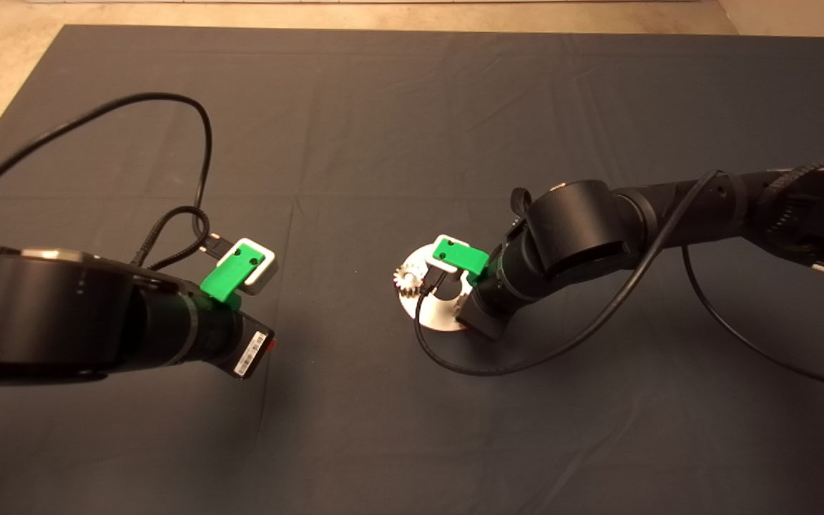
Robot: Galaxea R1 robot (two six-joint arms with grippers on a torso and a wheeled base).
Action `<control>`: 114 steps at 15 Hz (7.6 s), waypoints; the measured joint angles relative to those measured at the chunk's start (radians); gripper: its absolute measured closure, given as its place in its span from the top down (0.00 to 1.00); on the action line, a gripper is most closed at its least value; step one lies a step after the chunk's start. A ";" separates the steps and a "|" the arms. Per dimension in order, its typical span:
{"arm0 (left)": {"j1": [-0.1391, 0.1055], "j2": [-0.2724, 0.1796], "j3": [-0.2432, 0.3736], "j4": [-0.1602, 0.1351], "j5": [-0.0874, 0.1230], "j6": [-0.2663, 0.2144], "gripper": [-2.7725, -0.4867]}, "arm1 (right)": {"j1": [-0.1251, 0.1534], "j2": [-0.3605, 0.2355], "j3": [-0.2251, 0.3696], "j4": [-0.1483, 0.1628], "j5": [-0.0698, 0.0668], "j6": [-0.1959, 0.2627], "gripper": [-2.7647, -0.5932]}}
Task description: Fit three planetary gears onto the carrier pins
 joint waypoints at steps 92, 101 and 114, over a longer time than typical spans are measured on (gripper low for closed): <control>0.005 -0.031 -0.036 0.004 0.000 0.057 0.36 | 0.034 -0.186 -0.294 0.014 0.240 0.096 0.37; 0.005 -0.030 -0.036 0.004 0.000 0.057 0.36 | 0.041 -0.184 -0.330 0.014 0.259 0.092 0.24; 0.005 -0.030 -0.036 0.004 0.000 0.057 0.36 | 0.041 -0.184 -0.331 0.014 0.263 0.093 0.16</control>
